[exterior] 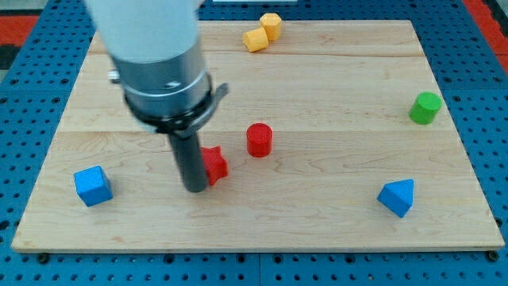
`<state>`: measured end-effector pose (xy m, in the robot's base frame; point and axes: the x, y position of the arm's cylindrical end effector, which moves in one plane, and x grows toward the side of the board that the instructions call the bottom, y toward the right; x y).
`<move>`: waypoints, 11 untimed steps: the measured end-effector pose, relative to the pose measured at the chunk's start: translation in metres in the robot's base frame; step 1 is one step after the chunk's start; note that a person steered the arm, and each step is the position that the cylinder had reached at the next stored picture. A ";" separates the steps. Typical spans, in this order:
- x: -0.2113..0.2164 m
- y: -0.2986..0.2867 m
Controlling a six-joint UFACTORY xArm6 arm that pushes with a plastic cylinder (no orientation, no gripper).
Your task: Drag the blue cube into the left side of the blue triangle
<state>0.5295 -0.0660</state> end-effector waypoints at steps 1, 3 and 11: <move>-0.021 0.028; -0.050 -0.059; 0.009 -0.098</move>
<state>0.5381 -0.1645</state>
